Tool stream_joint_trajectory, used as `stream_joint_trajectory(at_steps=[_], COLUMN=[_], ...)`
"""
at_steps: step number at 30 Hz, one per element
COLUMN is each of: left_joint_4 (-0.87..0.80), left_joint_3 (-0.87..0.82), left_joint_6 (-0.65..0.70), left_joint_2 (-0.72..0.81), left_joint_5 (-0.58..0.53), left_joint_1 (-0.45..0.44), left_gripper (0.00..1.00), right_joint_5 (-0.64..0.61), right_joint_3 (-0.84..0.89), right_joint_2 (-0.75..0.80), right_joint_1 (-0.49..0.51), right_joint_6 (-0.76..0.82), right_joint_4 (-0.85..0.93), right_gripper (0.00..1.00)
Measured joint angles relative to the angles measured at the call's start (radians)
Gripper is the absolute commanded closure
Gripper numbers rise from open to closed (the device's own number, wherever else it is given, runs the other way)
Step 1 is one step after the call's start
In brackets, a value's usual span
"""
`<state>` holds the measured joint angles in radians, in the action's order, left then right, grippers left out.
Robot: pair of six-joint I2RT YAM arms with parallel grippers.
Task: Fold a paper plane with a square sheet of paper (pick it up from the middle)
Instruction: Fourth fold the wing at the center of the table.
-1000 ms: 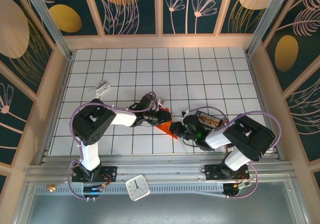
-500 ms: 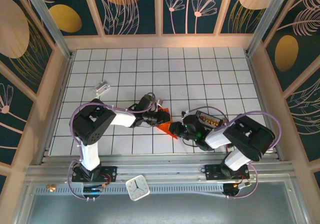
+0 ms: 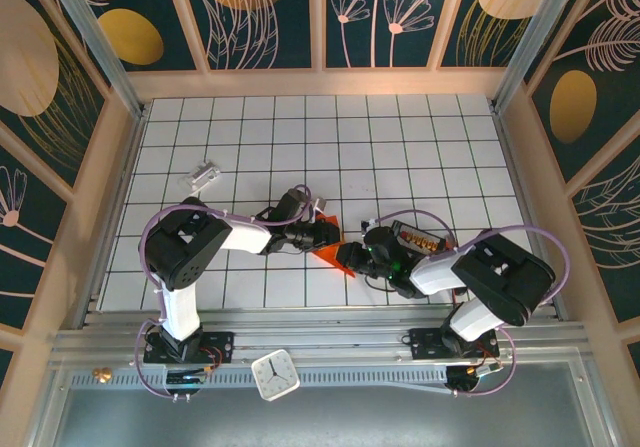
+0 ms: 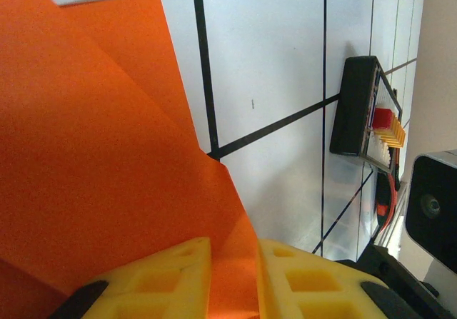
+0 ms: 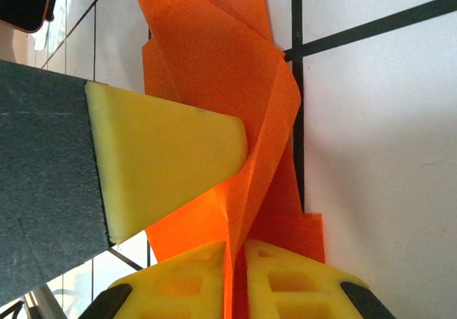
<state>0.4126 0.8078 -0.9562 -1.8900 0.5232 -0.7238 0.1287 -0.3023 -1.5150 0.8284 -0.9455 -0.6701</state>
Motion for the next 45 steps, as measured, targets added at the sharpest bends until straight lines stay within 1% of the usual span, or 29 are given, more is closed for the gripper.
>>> stream_joint_trajectory(at_steps=[10, 17, 22, 33, 45], left_joint_4=[0.000, 0.000, 0.000, -0.024, -0.098], left_joint_3=[0.000, 0.000, 0.000, 0.000, -0.002], left_joint_6=[0.003, 0.003, 0.003, 0.003, 0.012], left_joint_2=[0.000, 0.000, 0.000, 0.012, 0.073], left_joint_5=[0.000, 0.000, 0.001, 0.003, -0.029], left_joint_1=[0.000, 0.000, 0.000, 0.002, 0.042], left_gripper=[0.76, 0.75, 0.75, 0.72, 0.69], right_joint_5=[0.000, 0.000, -0.008, -0.037, -0.053], right_joint_3=[0.000, 0.000, -0.002, -0.020, -0.037], right_joint_2=[0.068, 0.087, 0.087, 0.059, 0.053], right_joint_1=[0.000, 0.004, 0.015, 0.051, 0.064], right_joint_6=[0.024, 0.049, 0.064, 0.077, 0.077], right_joint_4=[0.099, 0.129, 0.138, 0.164, 0.188], right_gripper=[0.84, 0.94, 0.97, 0.98, 0.98])
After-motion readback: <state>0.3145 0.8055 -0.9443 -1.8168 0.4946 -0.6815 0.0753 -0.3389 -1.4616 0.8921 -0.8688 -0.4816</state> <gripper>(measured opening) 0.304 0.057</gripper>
